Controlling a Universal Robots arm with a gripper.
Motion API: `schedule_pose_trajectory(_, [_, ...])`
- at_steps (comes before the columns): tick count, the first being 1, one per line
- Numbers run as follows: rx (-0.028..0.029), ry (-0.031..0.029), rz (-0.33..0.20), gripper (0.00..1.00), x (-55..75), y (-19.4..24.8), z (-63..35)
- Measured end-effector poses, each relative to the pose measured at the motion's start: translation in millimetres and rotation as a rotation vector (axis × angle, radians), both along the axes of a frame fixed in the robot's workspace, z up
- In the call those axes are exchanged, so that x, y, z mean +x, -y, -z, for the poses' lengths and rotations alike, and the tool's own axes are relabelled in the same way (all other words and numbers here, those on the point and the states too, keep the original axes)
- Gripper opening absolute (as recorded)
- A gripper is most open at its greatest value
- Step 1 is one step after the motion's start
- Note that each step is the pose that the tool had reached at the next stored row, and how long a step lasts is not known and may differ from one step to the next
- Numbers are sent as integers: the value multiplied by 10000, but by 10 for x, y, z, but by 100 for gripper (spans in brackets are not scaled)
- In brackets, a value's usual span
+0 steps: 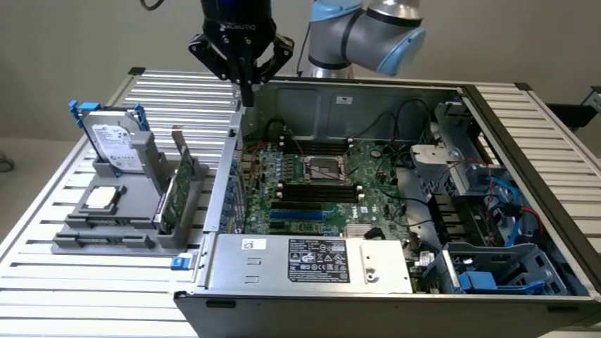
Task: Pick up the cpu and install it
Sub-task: 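Reach for the cpu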
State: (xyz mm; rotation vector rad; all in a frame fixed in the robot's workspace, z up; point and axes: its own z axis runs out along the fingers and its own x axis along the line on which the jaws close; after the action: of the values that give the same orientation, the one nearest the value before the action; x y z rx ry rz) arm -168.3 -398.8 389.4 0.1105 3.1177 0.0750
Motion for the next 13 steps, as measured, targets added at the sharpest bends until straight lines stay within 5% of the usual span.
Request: schedule_pose_trajectory(13, [0,-15,1,11,-593,-1,51])
